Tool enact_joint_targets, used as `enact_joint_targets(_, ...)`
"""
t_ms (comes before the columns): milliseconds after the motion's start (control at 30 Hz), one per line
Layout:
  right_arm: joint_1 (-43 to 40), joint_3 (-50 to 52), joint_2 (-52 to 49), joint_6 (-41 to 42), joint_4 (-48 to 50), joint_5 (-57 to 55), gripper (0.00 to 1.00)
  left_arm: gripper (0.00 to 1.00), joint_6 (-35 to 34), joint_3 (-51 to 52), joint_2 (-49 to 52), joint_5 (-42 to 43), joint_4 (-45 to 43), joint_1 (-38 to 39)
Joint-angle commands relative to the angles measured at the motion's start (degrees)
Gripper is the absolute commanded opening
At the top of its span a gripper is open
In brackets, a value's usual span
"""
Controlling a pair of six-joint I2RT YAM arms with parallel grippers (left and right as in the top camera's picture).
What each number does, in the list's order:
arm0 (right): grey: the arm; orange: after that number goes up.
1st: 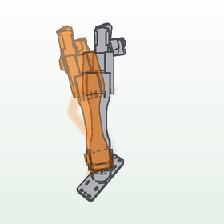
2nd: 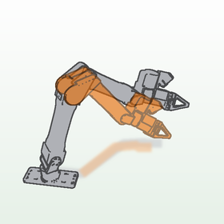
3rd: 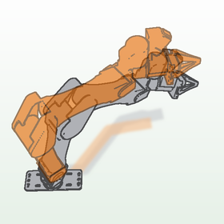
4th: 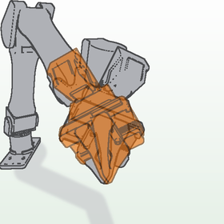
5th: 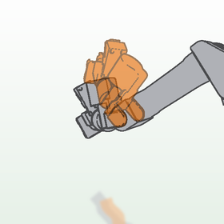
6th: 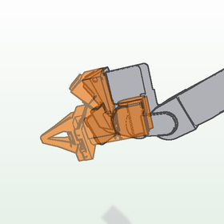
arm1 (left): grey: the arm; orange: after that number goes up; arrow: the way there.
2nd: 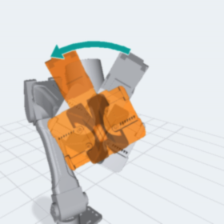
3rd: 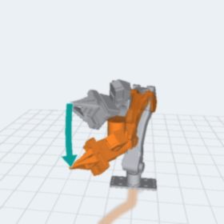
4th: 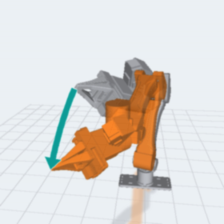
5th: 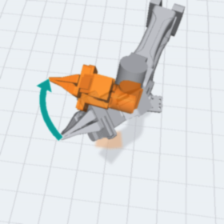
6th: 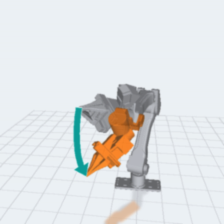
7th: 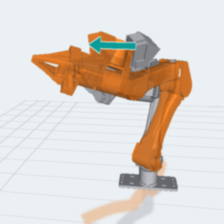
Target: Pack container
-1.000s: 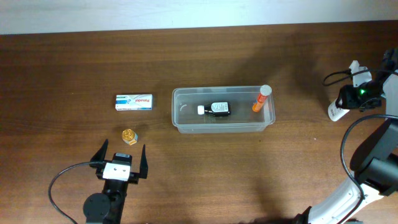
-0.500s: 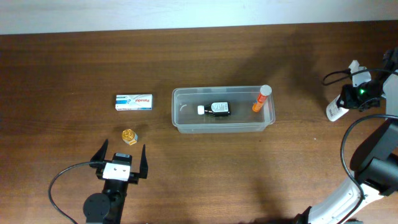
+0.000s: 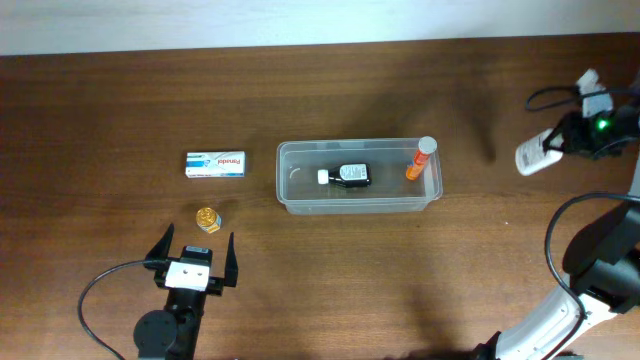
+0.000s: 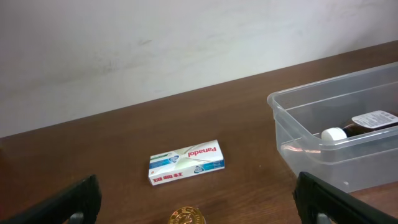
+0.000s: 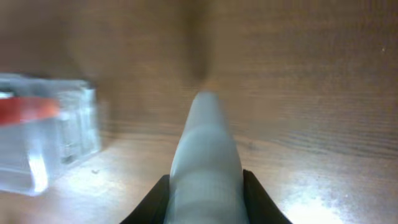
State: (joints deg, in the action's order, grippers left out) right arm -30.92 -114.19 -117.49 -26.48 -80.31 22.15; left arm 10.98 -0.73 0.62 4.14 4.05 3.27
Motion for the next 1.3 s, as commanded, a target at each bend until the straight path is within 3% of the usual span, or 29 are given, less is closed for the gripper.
enact_joint_targets(0,1.36,-8.63,3.41,0.39,-5.18,7.76,0.24,0.99,0.90,0.24,-0.28,0.81,0.11,0.22)
enact_joint_targets(267,11.50,-19.76,7.21,0.44,-17.03,8.66,0.25,0.99,0.90,0.24,-0.28,0.81,0.11,0.22)
enact_joint_targets(433,20.00,-19.74,8.48,4.24,-17.03,5.57,0.25,0.99,0.90,0.24,-0.28,0.81,0.11,0.22)
enact_joint_targets(767,37.16,-14.91,8.44,12.24,-16.92,-10.82,0.25,0.99,0.90,0.24,-0.28,0.81,0.11,0.22)
enact_joint_targets(1000,42.95,-3.41,8.39,15.50,-8.35,-10.84,0.25,0.99,0.90,0.24,-0.28,0.81,0.11,0.22)
enact_joint_targets(1267,43.69,5.49,8.37,15.43,1.70,-10.86,0.26,0.99,0.90,0.24,-0.28,0.81,0.11,0.22)
